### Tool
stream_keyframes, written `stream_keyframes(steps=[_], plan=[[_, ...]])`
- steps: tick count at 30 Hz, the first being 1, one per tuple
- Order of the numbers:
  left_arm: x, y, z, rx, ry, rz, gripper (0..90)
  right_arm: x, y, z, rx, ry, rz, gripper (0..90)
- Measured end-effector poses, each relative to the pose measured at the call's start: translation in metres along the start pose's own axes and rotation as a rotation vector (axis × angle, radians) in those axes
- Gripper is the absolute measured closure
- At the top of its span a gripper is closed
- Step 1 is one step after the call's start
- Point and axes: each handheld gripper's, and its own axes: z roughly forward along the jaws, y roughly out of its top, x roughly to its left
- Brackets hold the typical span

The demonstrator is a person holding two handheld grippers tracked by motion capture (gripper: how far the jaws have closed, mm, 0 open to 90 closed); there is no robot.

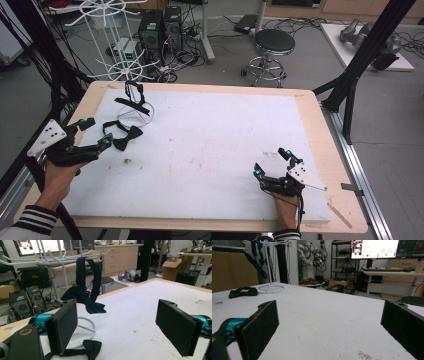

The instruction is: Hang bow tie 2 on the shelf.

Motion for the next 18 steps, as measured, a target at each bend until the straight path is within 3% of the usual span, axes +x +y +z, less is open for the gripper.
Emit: stream_keyframes(steps=[7,18], plan=[[0.006,0.004,0.005,0.070,0.007,0.024,18.3,0.000,0.000,0.000,0.000,-0.001,-0.001,0.8],[0.018,0.002,0.017,0.158,-0.015,0.024,18.1,0.000,0.000,0.000,0.000,-0.004,0.008,0.8]])
